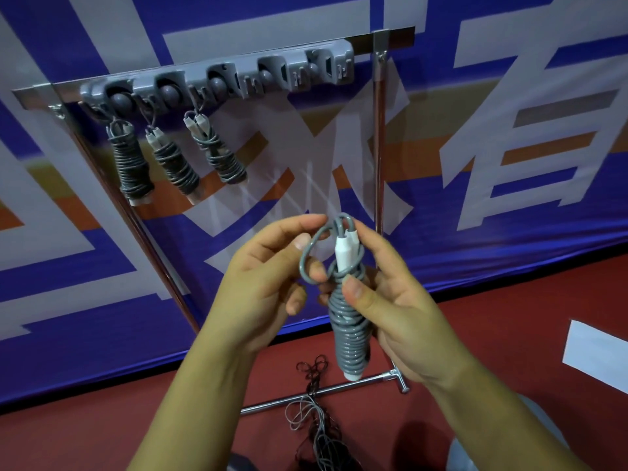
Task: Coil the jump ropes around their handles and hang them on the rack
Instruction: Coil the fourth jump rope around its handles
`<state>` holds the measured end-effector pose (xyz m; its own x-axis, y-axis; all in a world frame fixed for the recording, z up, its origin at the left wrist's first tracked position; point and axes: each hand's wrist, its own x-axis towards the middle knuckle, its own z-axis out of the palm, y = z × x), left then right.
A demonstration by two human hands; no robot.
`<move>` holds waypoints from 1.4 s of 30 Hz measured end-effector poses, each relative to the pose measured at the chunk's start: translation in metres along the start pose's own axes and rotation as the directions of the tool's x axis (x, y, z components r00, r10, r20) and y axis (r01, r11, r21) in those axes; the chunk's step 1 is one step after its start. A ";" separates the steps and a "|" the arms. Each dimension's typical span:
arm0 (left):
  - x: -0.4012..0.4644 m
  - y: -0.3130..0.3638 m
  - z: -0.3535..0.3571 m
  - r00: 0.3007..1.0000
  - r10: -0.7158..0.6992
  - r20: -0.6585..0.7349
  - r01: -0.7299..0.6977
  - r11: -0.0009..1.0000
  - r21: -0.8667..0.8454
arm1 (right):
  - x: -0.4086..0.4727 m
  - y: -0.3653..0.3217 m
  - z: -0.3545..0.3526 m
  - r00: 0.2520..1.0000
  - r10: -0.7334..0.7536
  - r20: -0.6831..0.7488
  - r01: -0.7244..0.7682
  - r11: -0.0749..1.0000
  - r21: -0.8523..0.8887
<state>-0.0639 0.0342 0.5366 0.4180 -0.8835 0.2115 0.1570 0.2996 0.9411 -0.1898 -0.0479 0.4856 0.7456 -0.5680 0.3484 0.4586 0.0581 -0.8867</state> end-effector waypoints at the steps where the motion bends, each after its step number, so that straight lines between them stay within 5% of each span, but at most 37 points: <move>1: 0.000 0.001 0.000 1.000 0.009 0.008 -0.009 1.000 0.030 | 0.000 -0.001 -0.001 1.000 0.000 0.002 0.000 1.000 -0.009; 7: -0.002 0.005 0.001 1.000 0.005 0.003 -0.005 0.993 0.120 | 0.003 -0.006 -0.006 1.000 0.002 0.017 0.000 0.994 -0.108; 11: -0.001 0.011 -0.006 1.000 -0.027 -0.014 0.030 0.943 0.331 | -0.001 0.000 -0.008 1.000 0.023 0.009 -0.021 0.975 -0.222; 16: 0.001 0.030 -0.011 0.991 -0.021 0.135 -0.052 0.854 0.518 | -0.004 0.002 -0.006 0.996 0.078 0.049 -0.064 0.968 -0.244; 31: 0.002 0.042 -0.021 0.964 -0.049 0.261 -0.121 0.794 0.596 | 0.000 -0.004 -0.011 0.980 0.149 0.129 -0.117 0.967 -0.227; 42: 0.003 0.039 -0.030 0.938 -0.088 0.336 -0.104 0.851 0.514 | -0.002 -0.011 -0.017 0.980 0.164 0.118 -0.117 0.937 -0.330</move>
<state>-0.0293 0.0539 0.5661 0.0772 -0.9760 0.2038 -0.3696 0.1618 0.9150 -0.2045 -0.0614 0.4899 0.8622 -0.4503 0.2320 0.1828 -0.1505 -0.9716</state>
